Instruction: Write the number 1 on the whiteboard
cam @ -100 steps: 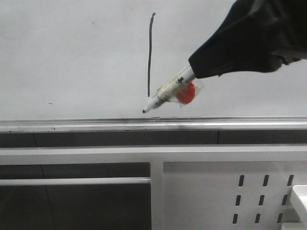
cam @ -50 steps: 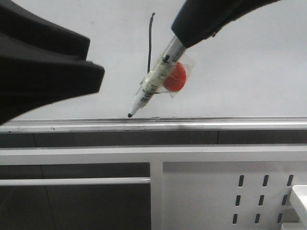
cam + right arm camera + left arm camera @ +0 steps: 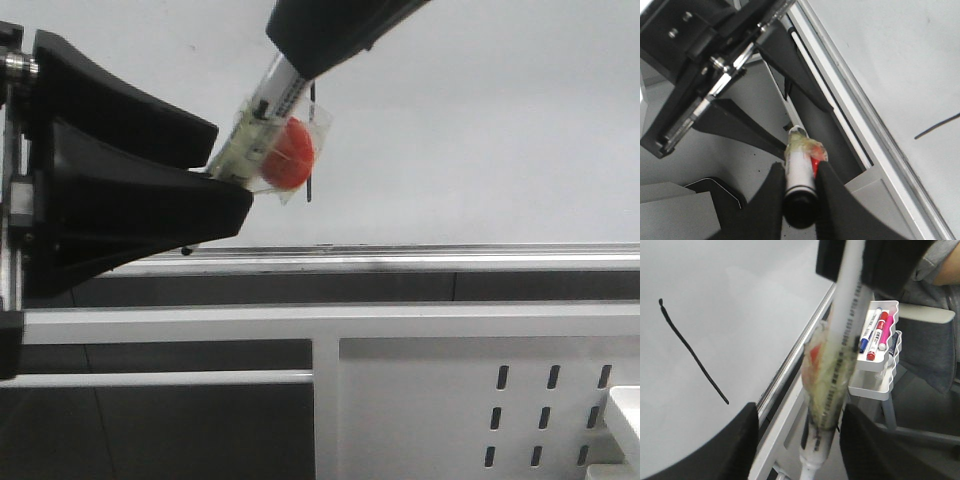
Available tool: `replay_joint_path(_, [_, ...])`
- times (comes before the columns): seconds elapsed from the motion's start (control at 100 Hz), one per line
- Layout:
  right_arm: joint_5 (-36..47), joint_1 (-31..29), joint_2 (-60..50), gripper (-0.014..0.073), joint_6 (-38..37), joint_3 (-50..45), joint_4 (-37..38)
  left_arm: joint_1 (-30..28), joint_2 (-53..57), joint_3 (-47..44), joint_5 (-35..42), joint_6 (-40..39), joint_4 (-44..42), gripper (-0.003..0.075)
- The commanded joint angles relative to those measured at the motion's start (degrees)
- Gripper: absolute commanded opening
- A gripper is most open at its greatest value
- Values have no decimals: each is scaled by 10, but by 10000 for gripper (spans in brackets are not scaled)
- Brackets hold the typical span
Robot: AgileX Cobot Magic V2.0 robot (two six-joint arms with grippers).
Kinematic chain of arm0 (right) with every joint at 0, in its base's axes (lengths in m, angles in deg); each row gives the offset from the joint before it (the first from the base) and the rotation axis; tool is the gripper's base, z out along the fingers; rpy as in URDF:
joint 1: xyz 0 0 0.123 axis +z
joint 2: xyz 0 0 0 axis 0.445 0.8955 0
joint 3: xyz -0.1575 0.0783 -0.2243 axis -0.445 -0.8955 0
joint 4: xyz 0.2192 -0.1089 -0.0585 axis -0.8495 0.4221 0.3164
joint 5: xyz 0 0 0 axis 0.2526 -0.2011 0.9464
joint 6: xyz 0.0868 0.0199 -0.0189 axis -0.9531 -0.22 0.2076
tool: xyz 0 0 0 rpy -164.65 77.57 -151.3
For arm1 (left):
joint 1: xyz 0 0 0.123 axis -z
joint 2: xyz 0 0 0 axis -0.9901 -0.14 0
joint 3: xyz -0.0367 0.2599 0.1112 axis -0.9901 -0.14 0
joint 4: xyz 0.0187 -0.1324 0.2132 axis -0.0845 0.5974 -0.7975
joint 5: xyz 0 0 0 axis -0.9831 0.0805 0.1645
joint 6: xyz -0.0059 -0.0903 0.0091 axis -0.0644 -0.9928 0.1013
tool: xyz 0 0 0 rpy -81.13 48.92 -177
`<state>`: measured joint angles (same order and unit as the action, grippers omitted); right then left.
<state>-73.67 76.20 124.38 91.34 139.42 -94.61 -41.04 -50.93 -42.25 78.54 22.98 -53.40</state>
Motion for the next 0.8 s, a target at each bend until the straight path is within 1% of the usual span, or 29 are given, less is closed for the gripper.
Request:
replay_joint_path(0.0, [35, 3, -7, -71, 6, 27, 0, 5, 6, 17, 31, 2, 20, 348])
replay_joint_path(0.16, [39, 3, -7, -71, 6, 33, 0, 5, 6, 17, 30, 2, 20, 346])
replay_joint_path(0.19, [39, 3, -7, -71, 6, 33, 0, 5, 6, 17, 30, 2, 20, 327])
replay_joint_path(0.25, [39, 3, -7, -71, 6, 33, 0, 5, 6, 17, 29, 2, 20, 231])
replay_joint_path(0.27, [39, 3, -7, -71, 6, 33, 0, 5, 6, 17, 29, 2, 20, 154])
replay_joint_path(0.3, [39, 3, -7, -71, 6, 33, 0, 5, 6, 16, 29, 2, 20, 89])
replay_joint_path(0.31, [39, 3, -7, -71, 6, 33, 0, 5, 6, 16, 29, 2, 20, 44])
replay_joint_path(0.32, [39, 3, -7, -71, 6, 33, 0, 5, 6, 16, 29, 2, 20, 22])
replay_joint_path(0.33, [39, 3, -7, -71, 6, 33, 0, 5, 6, 16, 29, 2, 20, -22])
replay_joint_path(0.57, [36, 3, -7, -71, 6, 33, 0, 5, 6, 16, 19, 4, 17, -20])
replay_joint_path(0.65, [38, 3, -7, -49, 6, 33, 0, 5, 6, 16, 12, 4, 27, -20])
replay_joint_path(0.68, [37, 3, -7, -18, 6, 33, 0, 5, 6, 14, 12, 4, 42, -20])
replay_joint_path(0.72, [33, 3, -8, 54, 6, 33, 0, 5, 6, 9, 13, 4, 71, -20])
replay_joint_path(0.73, [31, 3, -8, 85, 6, 33, 0, 5, 6, 8, 13, 4, 76, -20])
replay_joint_path(0.75, [30, 3, -9, 119, 6, 33, 0, 5, 6, 5, 13, 4, 94, -20])
replay_joint_path(0.78, [26, 3, -12, 217, 6, 33, 0, 5, 6, 2, 16, 4, 118, -20])
replay_joint_path(0.79, [25, 3, -12, 238, 6, 33, 0, 5, 6, -2, 17, 4, 129, -20])
